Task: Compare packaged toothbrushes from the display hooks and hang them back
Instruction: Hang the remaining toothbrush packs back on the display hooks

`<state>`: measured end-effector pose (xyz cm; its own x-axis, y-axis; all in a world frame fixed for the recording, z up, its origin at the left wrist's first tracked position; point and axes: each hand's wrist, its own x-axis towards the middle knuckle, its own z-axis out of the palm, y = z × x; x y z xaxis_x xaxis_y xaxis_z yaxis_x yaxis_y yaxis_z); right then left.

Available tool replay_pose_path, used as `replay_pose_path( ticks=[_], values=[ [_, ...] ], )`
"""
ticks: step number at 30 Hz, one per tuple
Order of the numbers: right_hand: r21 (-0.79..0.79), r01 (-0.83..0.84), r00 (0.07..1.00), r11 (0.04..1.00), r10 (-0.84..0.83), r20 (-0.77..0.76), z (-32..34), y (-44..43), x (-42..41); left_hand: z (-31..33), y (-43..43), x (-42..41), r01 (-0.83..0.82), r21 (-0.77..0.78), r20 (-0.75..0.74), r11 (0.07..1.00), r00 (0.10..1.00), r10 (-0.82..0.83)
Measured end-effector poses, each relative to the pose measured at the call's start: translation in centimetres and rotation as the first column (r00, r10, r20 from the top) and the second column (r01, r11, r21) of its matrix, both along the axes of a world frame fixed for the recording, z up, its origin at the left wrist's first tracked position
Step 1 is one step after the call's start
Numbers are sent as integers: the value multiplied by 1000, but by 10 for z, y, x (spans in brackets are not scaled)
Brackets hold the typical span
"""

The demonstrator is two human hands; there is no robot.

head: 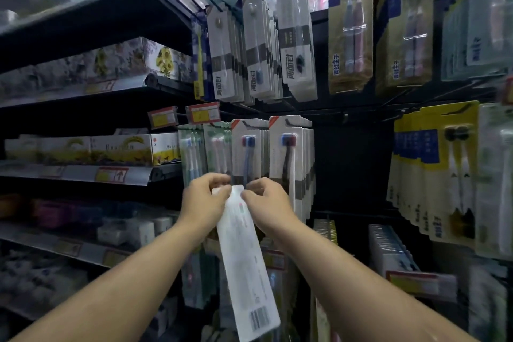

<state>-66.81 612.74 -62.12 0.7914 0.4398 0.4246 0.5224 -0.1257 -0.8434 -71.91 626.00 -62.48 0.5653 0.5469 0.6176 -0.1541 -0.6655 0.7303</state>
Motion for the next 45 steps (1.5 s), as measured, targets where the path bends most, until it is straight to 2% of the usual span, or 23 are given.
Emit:
replay_pose_path(
  ticks=[6, 11, 14, 16, 19, 23, 27, 31, 34, 38, 45],
  values=[
    [-117, -109, 990, 987, 119, 80, -3, -1, -2, 30, -2, -3, -127, 4, 175, 992, 977, 124],
    [-241, -77, 965, 967, 133, 228, -5, 0, -18, 45, -12, -4, -157, -71, 239, 985, 956, 169],
    [-235, -7, 949, 972, 80, 305, -6, 7, -23, 53, -20, -6, -151, -96, 260, 984, 950, 171],
    [-140, 6, 952, 990, 38, 303, -4, 8, -20, 57, -24, -6, -78, -82, 267, 994, 959, 97],
    [50, -80, 984, 996, 70, 167, 3, 5, -15, 57, -27, -7, 59, -19, 212, 998, 976, -53],
    [240, -108, 992, 965, 88, 93, 20, 3, -9, 55, -21, -7, 61, 6, 169, 998, 984, -61],
    [349, -146, 989, 926, 134, 59, 38, 7, 1, 53, -15, -6, 108, -32, 119, 994, 988, -103],
    [362, -112, 994, 926, 111, 23, 50, 19, 14, 45, -10, -4, 144, -4, 79, 990, 986, -143],
    [296, -111, 993, 949, 91, 81, 53, 28, 23, 37, -3, 0, 170, 11, -16, 985, 985, -170],
    [236, -74, 992, 969, 48, 114, 57, 41, 28, 31, 1, 6, 119, 43, -115, 992, 987, -113],
    [293, 83, 996, 953, -91, 11, 59, 43, 34, 37, -4, 21, 70, 129, -174, 989, 984, -47]
  ],
)
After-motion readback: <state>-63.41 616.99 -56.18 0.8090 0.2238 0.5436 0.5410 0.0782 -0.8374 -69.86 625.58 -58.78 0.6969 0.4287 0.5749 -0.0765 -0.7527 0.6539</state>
